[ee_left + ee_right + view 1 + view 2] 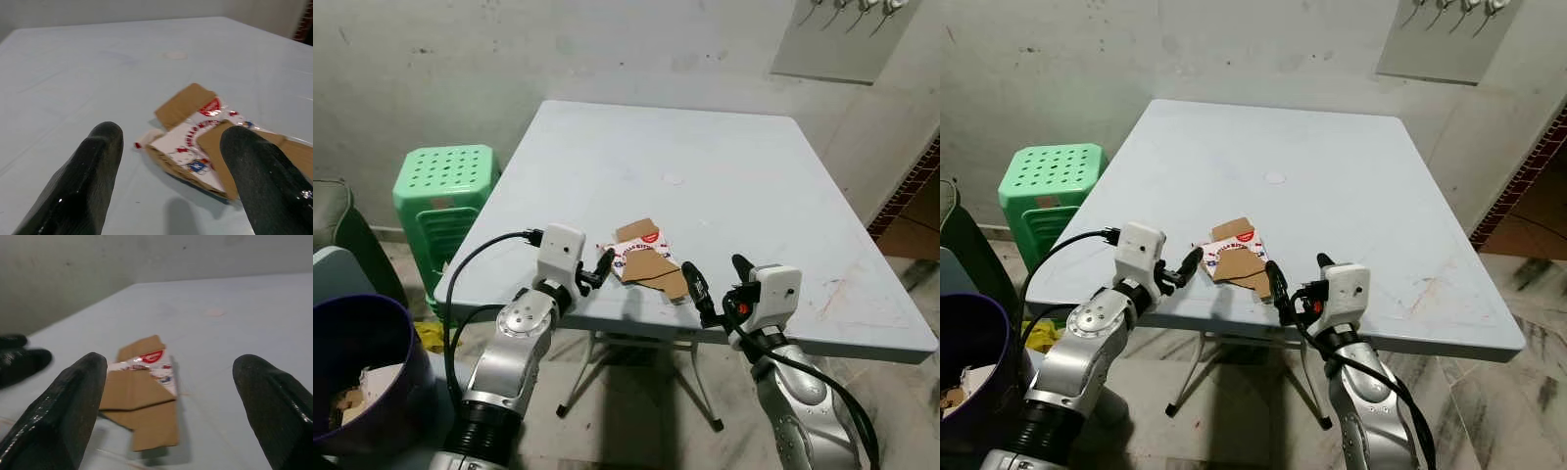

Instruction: Picking trash to rubbish bin

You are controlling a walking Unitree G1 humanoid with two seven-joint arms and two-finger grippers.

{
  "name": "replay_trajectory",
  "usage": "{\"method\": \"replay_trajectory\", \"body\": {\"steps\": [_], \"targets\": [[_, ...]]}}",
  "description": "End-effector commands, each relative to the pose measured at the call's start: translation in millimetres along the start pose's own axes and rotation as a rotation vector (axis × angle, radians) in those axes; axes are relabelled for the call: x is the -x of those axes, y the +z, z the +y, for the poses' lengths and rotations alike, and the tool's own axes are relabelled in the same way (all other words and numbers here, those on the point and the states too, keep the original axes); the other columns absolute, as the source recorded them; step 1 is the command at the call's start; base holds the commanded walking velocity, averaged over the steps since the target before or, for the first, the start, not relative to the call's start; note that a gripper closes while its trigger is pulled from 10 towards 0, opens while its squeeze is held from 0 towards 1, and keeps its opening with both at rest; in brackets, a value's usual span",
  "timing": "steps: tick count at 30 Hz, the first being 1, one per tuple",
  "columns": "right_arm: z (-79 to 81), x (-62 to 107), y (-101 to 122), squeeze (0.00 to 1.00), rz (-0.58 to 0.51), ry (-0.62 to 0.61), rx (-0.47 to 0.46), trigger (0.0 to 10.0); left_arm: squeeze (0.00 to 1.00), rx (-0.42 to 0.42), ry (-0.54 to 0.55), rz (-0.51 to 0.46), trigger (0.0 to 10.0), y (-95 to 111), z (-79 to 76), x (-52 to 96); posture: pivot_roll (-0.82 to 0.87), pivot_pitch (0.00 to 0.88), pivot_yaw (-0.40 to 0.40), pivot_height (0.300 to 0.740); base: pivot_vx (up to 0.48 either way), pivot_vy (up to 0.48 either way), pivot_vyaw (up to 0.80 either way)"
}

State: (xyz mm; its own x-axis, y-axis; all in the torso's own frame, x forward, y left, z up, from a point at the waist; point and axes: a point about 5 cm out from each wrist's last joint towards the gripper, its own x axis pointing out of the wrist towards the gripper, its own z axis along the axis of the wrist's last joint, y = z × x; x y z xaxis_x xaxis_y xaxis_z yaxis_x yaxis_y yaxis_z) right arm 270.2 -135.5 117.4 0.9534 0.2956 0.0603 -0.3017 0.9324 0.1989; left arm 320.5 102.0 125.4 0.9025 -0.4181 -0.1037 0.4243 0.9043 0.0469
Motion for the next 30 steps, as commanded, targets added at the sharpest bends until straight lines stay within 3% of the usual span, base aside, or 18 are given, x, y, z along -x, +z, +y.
{"method": "replay_trajectory", "body": {"steps": [1,4,5,11,21,30], "targets": [[-3.2,1.8,7,0.00,-0.014,-0.004,-0.034,10.0,0.00,-0.004,-0.032,-0.016,10.0,4,-4.2,1.6,-0.06,0.000,-0.041,0.740,0.000,0.000,0.00],[-8.1,5.5,3,0.00,0.016,-0.023,-0.082,10.0,0.00,-0.012,-0.052,-0.020,10.0,4,-8.3,6.2,-0.05,0.000,-0.047,0.740,0.000,0.000,0.00],[-10.5,9.8,-2,0.00,0.043,-0.027,-0.137,10.0,0.00,-0.014,-0.059,-0.019,10.0,2,-10.4,9.8,-0.05,0.000,-0.050,0.740,0.000,0.000,0.00],[-2.7,15.9,-15,0.00,0.128,0.019,-0.320,10.0,0.00,0.001,-0.055,-0.019,10.0,0,-11.0,16.6,-0.04,0.000,-0.061,0.740,0.000,0.000,0.00],[11.1,-0.3,-9,0.00,0.106,0.113,-0.528,10.0,0.00,0.012,-0.039,-0.040,10.0,9,-7.1,18.3,-0.03,0.000,-0.066,0.740,0.000,0.000,0.00],[17.8,-19.7,-6,0.00,0.106,0.190,-0.641,10.0,0.00,0.014,-0.034,-0.049,10.0,12,-7.6,18.0,-0.02,0.000,-0.068,0.740,0.000,0.000,0.00]]}}
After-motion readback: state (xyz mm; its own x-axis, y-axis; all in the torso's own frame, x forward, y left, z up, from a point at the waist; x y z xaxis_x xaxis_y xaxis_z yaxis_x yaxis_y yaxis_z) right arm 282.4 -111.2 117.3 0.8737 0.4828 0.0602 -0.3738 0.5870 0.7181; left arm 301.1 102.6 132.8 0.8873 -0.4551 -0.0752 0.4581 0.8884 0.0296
